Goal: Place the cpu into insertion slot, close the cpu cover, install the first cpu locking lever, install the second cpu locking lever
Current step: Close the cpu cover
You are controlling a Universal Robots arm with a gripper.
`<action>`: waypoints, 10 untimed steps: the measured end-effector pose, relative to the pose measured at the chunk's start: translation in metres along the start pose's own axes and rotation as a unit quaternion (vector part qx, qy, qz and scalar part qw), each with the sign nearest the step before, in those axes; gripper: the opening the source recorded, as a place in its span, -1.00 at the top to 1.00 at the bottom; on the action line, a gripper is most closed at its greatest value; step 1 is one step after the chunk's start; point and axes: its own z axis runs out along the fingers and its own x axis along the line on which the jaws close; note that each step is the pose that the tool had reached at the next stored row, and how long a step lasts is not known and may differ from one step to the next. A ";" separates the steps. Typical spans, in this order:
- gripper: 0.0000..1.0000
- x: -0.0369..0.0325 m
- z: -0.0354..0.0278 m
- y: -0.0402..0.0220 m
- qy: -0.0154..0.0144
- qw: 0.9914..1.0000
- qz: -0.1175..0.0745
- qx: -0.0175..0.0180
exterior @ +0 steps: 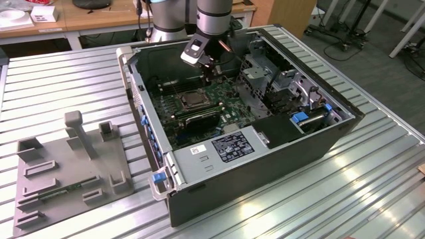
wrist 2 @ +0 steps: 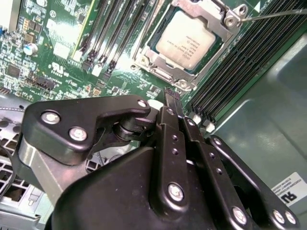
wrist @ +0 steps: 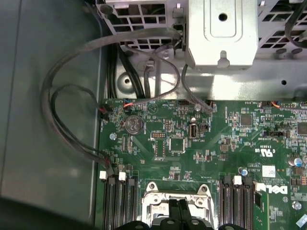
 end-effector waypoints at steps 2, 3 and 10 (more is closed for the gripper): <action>0.79 0.0000 0.0004 -0.0033 0.000 1.000 0.000 0.000; 0.79 0.0000 0.0006 -0.0051 0.000 1.000 0.000 0.000; 0.79 0.0001 0.0014 -0.0093 0.000 1.000 0.000 0.000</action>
